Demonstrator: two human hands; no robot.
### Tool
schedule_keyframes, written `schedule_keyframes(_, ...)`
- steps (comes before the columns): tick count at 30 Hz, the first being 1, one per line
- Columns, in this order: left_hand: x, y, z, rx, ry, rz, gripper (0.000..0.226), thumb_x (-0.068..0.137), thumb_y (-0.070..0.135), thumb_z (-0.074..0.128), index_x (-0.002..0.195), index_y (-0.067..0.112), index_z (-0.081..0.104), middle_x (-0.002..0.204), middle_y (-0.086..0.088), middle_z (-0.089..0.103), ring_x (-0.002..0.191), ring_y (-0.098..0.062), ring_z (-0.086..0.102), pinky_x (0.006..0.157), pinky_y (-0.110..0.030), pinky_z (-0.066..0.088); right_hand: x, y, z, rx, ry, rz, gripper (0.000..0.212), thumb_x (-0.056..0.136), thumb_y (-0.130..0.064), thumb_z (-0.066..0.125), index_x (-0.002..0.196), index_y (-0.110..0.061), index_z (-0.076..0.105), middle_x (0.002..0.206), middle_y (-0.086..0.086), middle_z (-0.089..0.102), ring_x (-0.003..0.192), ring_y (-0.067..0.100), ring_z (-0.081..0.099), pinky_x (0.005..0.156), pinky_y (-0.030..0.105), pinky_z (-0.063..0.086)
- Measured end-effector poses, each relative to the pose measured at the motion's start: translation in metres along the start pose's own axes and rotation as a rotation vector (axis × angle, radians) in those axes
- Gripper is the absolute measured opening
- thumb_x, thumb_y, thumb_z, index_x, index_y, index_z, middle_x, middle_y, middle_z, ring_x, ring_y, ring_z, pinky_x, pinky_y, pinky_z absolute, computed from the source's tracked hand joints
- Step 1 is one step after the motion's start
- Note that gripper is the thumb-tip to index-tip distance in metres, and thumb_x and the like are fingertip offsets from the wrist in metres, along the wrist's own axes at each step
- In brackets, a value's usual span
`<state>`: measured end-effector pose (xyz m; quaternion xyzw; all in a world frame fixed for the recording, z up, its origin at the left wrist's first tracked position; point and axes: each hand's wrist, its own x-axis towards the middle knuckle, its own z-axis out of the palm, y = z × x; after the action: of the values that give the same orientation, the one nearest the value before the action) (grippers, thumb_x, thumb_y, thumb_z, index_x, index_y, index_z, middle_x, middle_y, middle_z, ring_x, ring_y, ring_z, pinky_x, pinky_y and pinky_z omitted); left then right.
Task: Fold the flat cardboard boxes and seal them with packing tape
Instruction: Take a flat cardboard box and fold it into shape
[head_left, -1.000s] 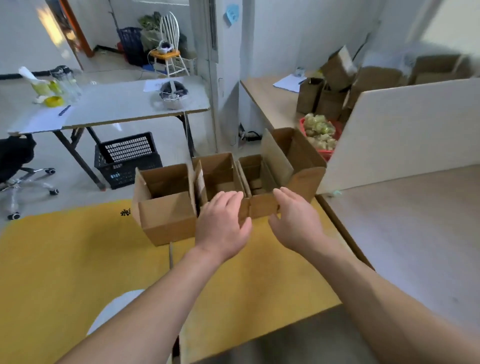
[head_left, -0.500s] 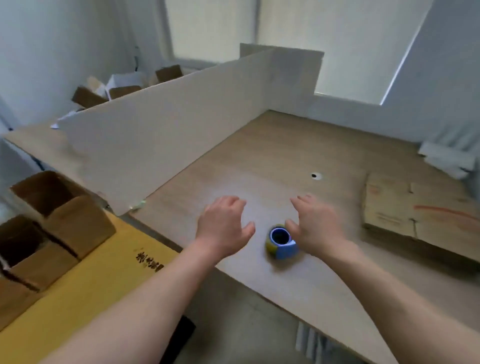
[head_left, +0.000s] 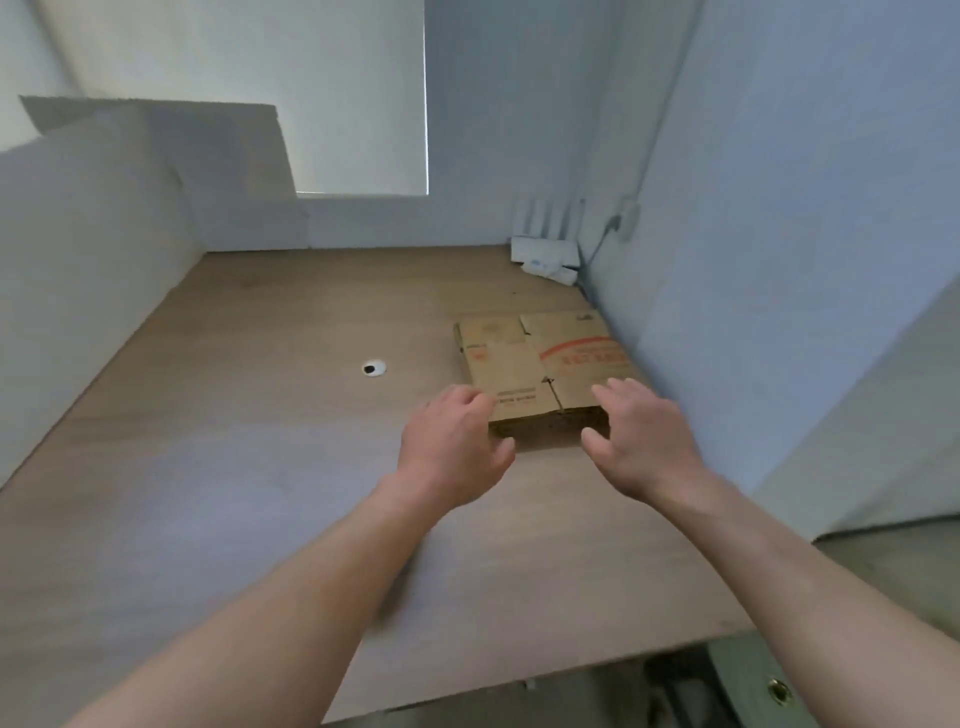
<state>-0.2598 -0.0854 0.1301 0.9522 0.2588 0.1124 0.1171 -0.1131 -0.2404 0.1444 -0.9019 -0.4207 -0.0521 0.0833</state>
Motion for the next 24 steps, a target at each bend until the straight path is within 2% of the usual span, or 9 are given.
schedule_keyframes(2,0.013,0.001,0.007,-0.009,-0.002,0.053,0.050,0.092,0.046,0.053,0.134,0.019,0.054,0.138,0.003,0.053,0.124,-0.020,0.049,0.092,-0.033,0.042,-0.001,0.009,0.003,-0.012,-0.003,0.072,0.022,0.086,-0.033,0.053,0.100,-0.017,0.057,0.090,-0.004,0.049,0.096,0.022,0.050,0.073,0.036,0.039)
schedule_keyframes(4,0.021,0.002,0.012,-0.024,-0.026,0.077,0.051,0.092,0.047,0.054,0.136,0.020,0.052,0.139,0.003,0.053,0.125,-0.021,0.049,0.093,-0.034,0.043,-0.003,0.018,0.009,-0.023,-0.034,0.121,0.023,0.086,-0.035,0.051,0.101,-0.018,0.056,0.092,-0.004,0.049,0.100,0.023,0.051,0.074,0.036,0.039)
schedule_keyframes(8,0.038,0.005,0.022,-0.027,-0.056,0.144,0.055,0.092,0.047,0.053,0.141,0.023,0.049,0.142,0.004,0.051,0.129,-0.019,0.045,0.099,-0.034,0.041,0.002,0.034,0.016,-0.030,-0.086,0.174,0.037,0.089,-0.034,0.053,0.118,-0.013,0.059,0.117,0.004,0.057,0.120,0.026,0.050,0.092,0.041,0.046)
schedule_keyframes(13,0.070,0.009,0.038,-0.027,-0.074,0.146,0.054,0.092,0.048,0.053,0.139,0.023,0.050,0.140,0.003,0.052,0.128,-0.020,0.045,0.099,-0.034,0.042,0.031,0.052,0.030,-0.034,-0.125,0.174,0.032,0.088,-0.034,0.053,0.114,-0.015,0.057,0.109,0.000,0.056,0.113,0.023,0.051,0.088,0.040,0.045)
schedule_keyframes(16,0.092,0.014,0.055,0.002,-0.099,0.139,0.050,0.092,0.049,0.051,0.134,0.022,0.053,0.136,0.003,0.055,0.123,-0.020,0.048,0.096,-0.035,0.045,0.053,0.067,0.041,0.010,-0.141,0.173,0.034,0.090,-0.031,0.053,0.120,-0.016,0.054,0.114,0.001,0.058,0.114,0.024,0.051,0.090,0.040,0.045)
schedule_keyframes(18,0.110,0.019,0.068,0.015,-0.116,0.124,0.050,0.092,0.049,0.050,0.134,0.021,0.053,0.136,0.003,0.054,0.123,-0.020,0.049,0.095,-0.036,0.046,0.070,0.082,0.054,0.042,-0.156,0.167,0.043,0.092,-0.032,0.054,0.131,-0.016,0.050,0.125,0.003,0.057,0.121,0.024,0.049,0.097,0.042,0.044)
schedule_keyframes(21,0.139,0.028,0.090,0.035,-0.140,0.072,0.051,0.093,0.050,0.050,0.135,0.021,0.052,0.138,0.003,0.053,0.122,-0.020,0.049,0.095,-0.038,0.046,0.103,0.109,0.079,0.089,-0.211,0.153,0.064,0.091,-0.034,0.056,0.149,-0.018,0.034,0.143,0.002,0.049,0.135,0.023,0.041,0.108,0.046,0.041)
schedule_keyframes(24,0.169,0.035,0.116,0.045,-0.199,-0.002,0.058,0.091,0.053,0.052,0.138,0.021,0.049,0.142,0.003,0.049,0.125,-0.021,0.047,0.097,-0.039,0.046,0.138,0.139,0.107,0.105,-0.302,0.189,0.076,0.087,-0.037,0.060,0.153,-0.024,0.024,0.148,0.002,0.041,0.139,0.025,0.035,0.108,0.049,0.040)
